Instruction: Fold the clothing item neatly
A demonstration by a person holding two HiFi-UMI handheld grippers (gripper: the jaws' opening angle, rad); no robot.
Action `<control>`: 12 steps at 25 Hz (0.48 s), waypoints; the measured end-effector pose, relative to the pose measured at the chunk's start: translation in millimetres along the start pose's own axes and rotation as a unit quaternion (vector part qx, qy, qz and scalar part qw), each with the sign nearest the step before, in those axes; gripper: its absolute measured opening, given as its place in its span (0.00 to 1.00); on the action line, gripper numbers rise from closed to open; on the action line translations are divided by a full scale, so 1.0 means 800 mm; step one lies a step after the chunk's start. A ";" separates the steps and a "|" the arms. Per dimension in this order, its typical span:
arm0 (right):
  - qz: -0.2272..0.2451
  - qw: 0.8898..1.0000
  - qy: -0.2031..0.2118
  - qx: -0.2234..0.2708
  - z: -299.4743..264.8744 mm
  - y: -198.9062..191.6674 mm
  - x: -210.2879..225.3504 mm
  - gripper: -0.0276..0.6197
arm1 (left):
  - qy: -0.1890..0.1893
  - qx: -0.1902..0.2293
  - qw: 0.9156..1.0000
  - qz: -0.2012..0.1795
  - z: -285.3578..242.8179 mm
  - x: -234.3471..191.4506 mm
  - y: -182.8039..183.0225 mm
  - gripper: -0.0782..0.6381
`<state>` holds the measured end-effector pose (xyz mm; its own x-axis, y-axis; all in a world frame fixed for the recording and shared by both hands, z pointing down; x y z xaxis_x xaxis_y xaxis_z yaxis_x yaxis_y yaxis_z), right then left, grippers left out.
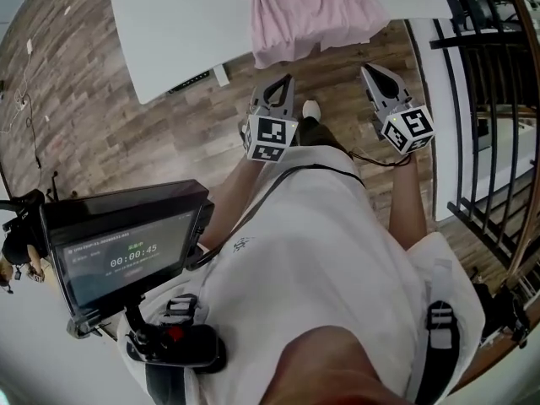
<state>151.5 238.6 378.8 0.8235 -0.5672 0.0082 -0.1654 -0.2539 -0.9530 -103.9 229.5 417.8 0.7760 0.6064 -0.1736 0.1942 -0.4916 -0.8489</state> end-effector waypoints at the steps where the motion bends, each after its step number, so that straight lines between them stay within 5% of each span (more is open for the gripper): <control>1: 0.000 1.000 -0.004 0.002 0.005 0.003 0.003 0.05 | -0.002 -0.001 1.000 0.002 -0.002 0.000 0.000 0.11; 12: 0.010 1.000 -0.019 -0.019 0.003 -0.016 0.017 0.05 | 0.025 -0.012 1.000 0.000 -0.011 -0.026 -0.013 0.11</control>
<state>166.2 235.7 390.6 0.8392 -0.5433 -0.0228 -0.2024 -0.2732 -0.9404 -116.9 216.7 434.5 0.8044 0.5754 -0.1482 0.2079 -0.5062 -0.8370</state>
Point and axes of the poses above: the fingertips, and each gripper's own axes: z backward along the fingers, x to its right, y out of its top, the point moved 9 cm from there along z, backward along the fingers, and after that the axes turned 11 degrees about z, right-handed, at the moved point
